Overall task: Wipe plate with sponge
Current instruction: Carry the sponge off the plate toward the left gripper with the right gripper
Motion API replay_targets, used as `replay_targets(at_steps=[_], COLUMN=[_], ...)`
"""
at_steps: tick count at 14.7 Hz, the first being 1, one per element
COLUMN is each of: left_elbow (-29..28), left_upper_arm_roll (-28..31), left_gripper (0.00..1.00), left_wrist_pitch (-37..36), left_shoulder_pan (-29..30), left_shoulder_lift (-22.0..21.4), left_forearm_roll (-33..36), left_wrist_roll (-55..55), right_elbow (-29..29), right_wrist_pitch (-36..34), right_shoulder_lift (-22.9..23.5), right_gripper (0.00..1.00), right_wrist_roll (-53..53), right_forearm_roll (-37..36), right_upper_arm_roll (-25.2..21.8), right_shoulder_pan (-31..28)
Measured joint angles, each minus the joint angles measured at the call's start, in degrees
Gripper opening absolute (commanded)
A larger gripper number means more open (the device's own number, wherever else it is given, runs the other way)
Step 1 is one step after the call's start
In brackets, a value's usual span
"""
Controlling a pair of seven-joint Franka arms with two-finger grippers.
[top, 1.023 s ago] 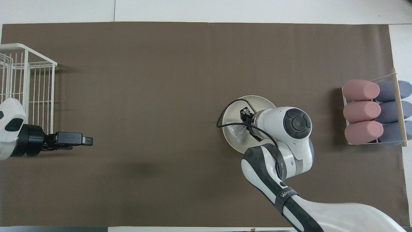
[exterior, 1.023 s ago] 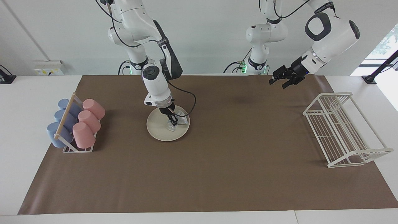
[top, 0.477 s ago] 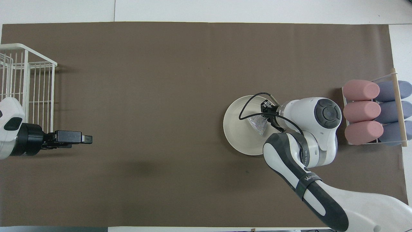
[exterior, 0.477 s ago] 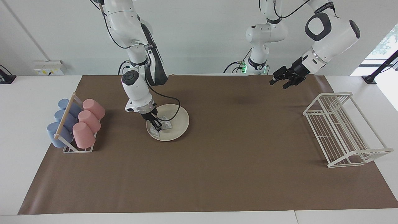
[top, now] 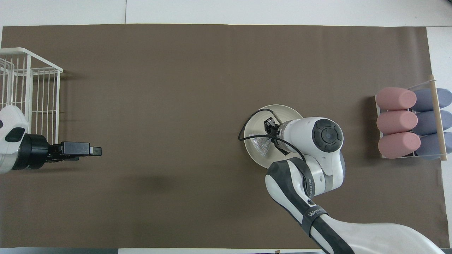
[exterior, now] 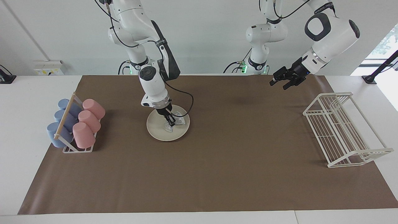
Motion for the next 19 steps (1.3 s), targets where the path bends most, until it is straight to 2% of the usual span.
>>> replay_targets(at_steps=[4, 6, 7, 10, 11, 13, 14, 19], left_elbow=[0.0, 0.0, 0.0, 0.0, 0.0, 0.06, 0.15, 0.32], left_upper_arm_roll=[0.0, 0.0, 0.0, 0.06, 0.08, 0.03, -0.08, -0.03], left_gripper=[1.0, 1.0, 1.0, 1.0, 1.0, 1.0, 1.0, 1.0], left_wrist_pitch=[0.05, 0.07, 0.11, 0.3, 0.4, 0.4, 0.4, -2.69], left_shoulder_pan=[0.0, 0.0, 0.0, 0.11, 0.3, 0.52, 0.52, 0.63], left_shoulder_lift=[0.0, 0.0, 0.0, 0.0, 0.0, 0.0, 0.0, -0.06], left_forearm_roll=[0.0, 0.0, 0.0, 0.0, 0.0, -0.24, -1.63, -17.87], left_wrist_roll=[0.0, 0.0, -0.01, -0.77, -1.31, -1.59, -2.2, -3.4], right_elbow=[0.11, 2.13, 5.18, 18.51, 21.65, 24.58, 24.99, 28.09], right_wrist_pitch=[0.0, -1.99, -6.68, -26.85, -31.48, -36.36, -37.63, -41.85], right_shoulder_lift=[0.0, -0.09, -0.38, -2.7, -3.69, -5.86, -6.93, -9.7], right_gripper=[0.0, 0.0, 0.0, 0.0, 0.0, 0.0, 0.0, 0.0], right_wrist_roll=[0.41, 2.82, 4.81, 12.54, 15.08, 20.47, 23.35, 35.7], right_forearm_roll=[0.02, 0.02, 0.02, 0.03, 0.02, 0.01, -0.02, -0.38], right_upper_arm_roll=[-0.02, -0.01, -0.01, 0.05, 0.17, 0.23, 0.27, 0.46], right_shoulder_pan=[0.09, 0.09, 0.1, 0.17, 0.4, 2.05, 3.1, 8.19])
